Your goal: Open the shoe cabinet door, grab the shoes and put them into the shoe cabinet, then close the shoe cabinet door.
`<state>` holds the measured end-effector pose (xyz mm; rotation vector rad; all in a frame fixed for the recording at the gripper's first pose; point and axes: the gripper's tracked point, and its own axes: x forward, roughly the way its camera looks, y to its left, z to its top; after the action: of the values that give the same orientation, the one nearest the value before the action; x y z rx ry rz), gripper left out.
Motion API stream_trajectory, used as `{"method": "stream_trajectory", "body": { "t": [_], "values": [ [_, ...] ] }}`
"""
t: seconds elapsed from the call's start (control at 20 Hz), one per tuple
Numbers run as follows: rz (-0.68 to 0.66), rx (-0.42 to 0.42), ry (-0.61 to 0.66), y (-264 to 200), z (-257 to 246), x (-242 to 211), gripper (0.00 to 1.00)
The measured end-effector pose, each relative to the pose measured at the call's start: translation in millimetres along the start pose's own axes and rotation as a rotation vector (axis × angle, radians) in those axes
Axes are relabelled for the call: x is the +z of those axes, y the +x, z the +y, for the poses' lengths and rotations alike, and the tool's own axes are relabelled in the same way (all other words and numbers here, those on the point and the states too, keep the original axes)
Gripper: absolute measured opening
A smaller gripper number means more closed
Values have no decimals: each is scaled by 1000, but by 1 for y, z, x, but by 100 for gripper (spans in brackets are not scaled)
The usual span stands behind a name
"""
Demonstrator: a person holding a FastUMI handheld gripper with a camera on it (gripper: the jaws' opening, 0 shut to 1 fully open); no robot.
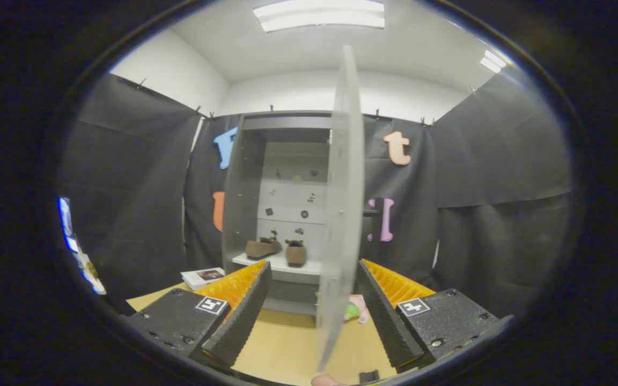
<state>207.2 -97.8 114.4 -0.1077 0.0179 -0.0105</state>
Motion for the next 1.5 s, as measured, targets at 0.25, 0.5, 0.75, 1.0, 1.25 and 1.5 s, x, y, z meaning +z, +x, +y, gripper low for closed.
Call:
{"method": "stream_trajectory", "body": {
  "t": [0.25, 0.5, 0.75, 1.0, 1.25, 1.5],
  "values": [
    [19, -73, 26, -22, -80, 1, 100],
    [81, -120, 46, -26, -164, -16, 100],
    [204, -203, 60, -13, -228, -70, 100],
    [242, -202, 127, 20, -223, -99, 100],
    [283, -115, 100, 62, -170, -121, 100],
    [285, 53, 80, 83, -85, -127, 100]
  ]
}}
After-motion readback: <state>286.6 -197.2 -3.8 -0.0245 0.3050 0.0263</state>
